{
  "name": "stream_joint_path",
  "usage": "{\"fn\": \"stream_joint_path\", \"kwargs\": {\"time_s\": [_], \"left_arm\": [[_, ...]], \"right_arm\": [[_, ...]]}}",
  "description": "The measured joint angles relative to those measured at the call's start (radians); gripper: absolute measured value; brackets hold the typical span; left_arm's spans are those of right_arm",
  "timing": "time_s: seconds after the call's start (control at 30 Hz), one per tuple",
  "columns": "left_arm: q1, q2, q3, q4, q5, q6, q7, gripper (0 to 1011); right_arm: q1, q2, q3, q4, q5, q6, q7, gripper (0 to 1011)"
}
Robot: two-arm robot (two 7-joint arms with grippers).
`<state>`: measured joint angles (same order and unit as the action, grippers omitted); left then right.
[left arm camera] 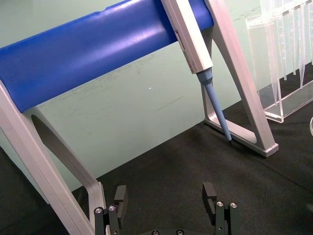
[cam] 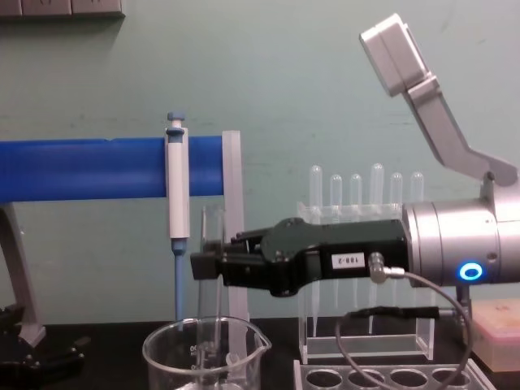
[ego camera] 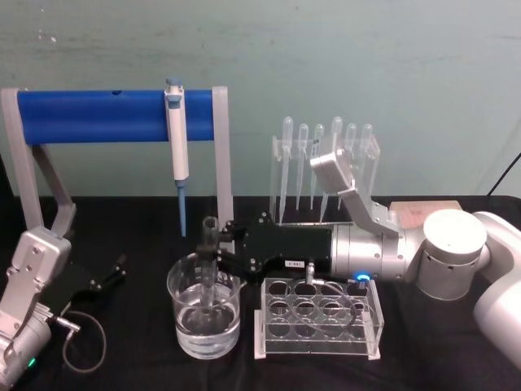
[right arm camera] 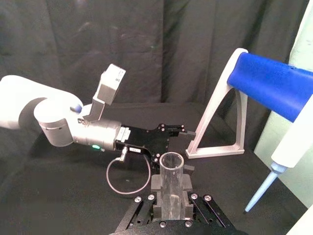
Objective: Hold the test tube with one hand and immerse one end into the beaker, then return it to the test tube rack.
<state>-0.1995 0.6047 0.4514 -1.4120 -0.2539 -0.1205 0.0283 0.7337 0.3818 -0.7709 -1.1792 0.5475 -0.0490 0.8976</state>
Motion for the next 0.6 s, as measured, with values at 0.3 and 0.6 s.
{"fn": "stream_joint_path", "kwargs": {"time_s": [0.3, 0.6], "left_arm": [[0.0, 0.0, 0.0, 0.0, 0.0, 0.0, 0.0, 1000], [0.0, 0.0, 0.0, 0.0, 0.0, 0.0, 0.0, 1000]], "right_arm": [[-0.013, -0.003, 0.002, 0.009, -0.032, -0.028, 0.004, 239], [-0.026, -0.003, 0.01, 0.012, -0.048, -0.035, 0.005, 239]]}}
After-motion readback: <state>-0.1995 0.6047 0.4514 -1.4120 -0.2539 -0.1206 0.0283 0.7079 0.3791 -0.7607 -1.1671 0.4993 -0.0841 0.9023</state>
